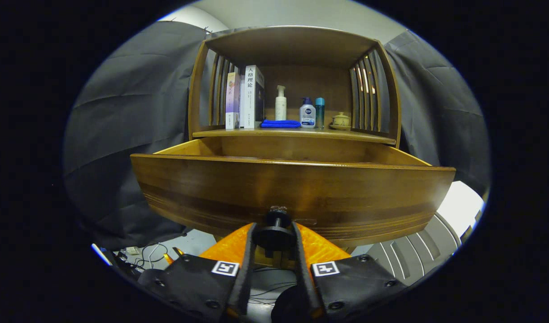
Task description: Pull open the drawer, take out the items inside it, and place them on the countertop above the cabinet.
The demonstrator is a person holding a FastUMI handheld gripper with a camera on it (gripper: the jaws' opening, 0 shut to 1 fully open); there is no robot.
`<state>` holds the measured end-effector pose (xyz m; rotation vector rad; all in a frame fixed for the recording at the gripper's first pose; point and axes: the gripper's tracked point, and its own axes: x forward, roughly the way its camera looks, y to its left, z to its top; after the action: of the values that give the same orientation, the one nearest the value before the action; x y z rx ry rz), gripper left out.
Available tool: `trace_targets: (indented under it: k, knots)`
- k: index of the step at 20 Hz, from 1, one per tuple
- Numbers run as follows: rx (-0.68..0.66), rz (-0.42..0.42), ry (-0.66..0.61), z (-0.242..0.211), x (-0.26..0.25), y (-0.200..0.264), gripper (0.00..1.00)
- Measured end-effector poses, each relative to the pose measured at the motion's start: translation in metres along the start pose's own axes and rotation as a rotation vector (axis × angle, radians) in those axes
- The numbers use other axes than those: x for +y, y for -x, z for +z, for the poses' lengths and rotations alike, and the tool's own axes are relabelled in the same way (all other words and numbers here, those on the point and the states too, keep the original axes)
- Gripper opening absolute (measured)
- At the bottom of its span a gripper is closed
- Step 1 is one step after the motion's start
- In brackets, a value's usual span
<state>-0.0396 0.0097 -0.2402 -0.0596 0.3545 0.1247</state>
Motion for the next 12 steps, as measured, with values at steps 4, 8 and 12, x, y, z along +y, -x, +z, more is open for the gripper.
trace_targets:
  k: [4, 8, 12]
  knots:
    - [-0.064, 0.019, 0.017, 0.031, -0.004, 0.026, 1.00]
    - [-0.124, 0.013, 0.023, 0.078, -0.020, 0.037, 1.00]
    - [-0.106, 0.002, 0.019, 0.112, -0.040, 0.025, 1.00]
